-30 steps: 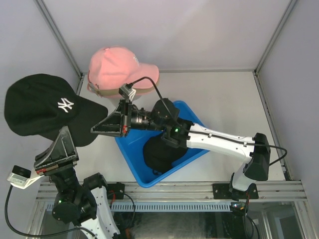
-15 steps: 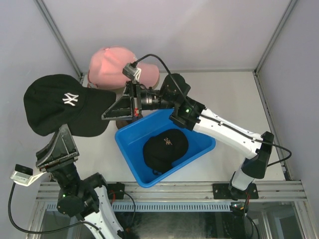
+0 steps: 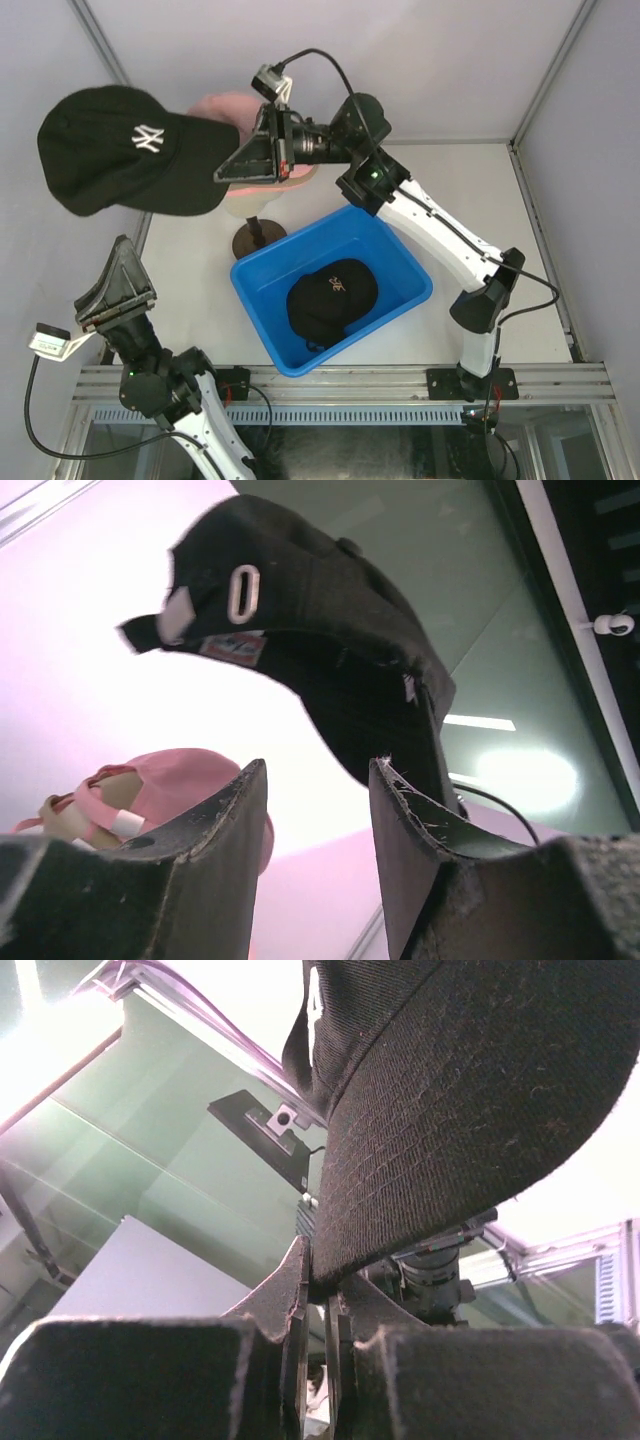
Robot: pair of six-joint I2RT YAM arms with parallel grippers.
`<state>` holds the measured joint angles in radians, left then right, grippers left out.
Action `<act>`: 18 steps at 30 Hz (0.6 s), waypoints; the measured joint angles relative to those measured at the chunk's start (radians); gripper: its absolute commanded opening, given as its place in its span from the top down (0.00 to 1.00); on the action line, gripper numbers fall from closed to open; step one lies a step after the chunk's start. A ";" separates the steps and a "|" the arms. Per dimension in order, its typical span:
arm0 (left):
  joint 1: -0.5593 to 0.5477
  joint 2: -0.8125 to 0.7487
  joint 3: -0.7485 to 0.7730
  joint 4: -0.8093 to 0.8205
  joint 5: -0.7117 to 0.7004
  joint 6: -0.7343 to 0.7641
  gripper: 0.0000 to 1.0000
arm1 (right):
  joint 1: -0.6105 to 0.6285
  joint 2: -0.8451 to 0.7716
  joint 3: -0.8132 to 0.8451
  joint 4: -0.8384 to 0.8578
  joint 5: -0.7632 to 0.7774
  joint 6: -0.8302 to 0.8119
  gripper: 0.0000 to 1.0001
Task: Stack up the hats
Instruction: Stack the hat on the hat.
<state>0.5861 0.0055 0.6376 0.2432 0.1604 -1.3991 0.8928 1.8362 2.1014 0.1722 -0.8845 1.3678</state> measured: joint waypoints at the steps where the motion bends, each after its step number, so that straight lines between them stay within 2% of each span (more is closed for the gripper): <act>1: 0.004 0.000 -0.007 -0.003 0.000 0.002 0.51 | -0.013 0.015 0.029 0.005 -0.011 0.000 1.00; 10: 0.020 0.000 -0.016 -0.006 0.000 0.042 0.55 | -0.148 0.193 0.307 0.071 -0.088 0.000 1.00; 18: 0.048 0.000 -0.026 -0.005 -0.001 0.075 0.58 | -0.262 0.319 0.347 0.176 -0.127 0.000 1.00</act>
<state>0.6346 0.0055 0.6117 0.2382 0.1596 -1.3239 0.6304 2.1548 2.4485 0.3485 -1.0111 1.3682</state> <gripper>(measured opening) 0.427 0.035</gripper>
